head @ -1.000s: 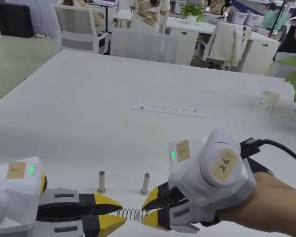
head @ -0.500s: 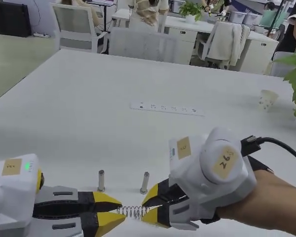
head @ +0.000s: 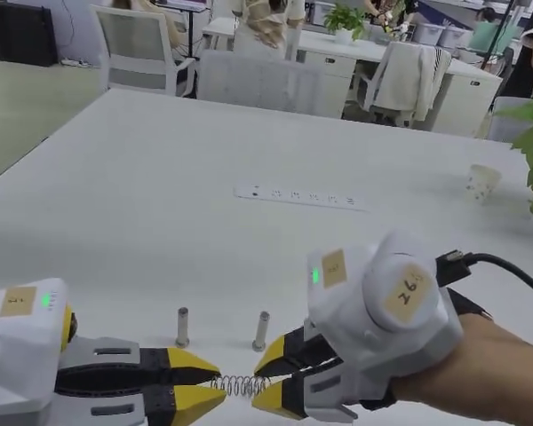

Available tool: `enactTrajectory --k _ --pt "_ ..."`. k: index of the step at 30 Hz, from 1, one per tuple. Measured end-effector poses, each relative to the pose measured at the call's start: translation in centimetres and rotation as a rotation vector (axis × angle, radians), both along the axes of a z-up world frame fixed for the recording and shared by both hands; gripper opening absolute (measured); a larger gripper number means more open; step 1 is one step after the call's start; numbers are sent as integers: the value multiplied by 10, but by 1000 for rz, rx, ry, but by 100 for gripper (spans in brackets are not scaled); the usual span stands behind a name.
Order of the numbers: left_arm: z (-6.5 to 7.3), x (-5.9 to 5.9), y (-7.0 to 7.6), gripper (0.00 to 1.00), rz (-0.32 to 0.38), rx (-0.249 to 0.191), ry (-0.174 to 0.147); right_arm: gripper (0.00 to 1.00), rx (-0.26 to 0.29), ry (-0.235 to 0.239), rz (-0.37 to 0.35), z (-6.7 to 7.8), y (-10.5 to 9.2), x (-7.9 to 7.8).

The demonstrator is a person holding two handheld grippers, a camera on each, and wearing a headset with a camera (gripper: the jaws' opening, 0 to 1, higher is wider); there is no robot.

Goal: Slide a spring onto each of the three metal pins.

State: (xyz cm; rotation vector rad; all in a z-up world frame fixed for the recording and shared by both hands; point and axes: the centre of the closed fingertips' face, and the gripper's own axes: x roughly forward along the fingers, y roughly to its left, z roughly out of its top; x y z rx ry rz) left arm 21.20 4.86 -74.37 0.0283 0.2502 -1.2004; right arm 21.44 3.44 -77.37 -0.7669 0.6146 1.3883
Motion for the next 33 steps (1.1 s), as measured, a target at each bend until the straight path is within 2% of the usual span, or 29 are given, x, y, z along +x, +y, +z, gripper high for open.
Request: enactTrajectory --k 6,8,11,21,27,32,33 --pt "8 -2 1 1 -10 -22 -3 12 17 19 -8 0 0 -1" --pt "15 -4 -1 1 -17 -51 0 11 24 28 -10 1 1 -2" --pt "20 -6 -1 1 -19 -66 -3 11 35 32 -14 2 1 -2" --pt "19 -8 -3 1 -19 -72 -4 9 57 30 -14 5 3 -3" --pt "18 -6 -2 2 -14 -76 0 9 70 31 -27 13 3 -2" --pt "15 -7 -2 2 -19 -72 9 9 95 55 -34 18 4 -4" --pt "12 -7 -3 3 -19 -63 12 9 111 78 -35 20 5 -7"
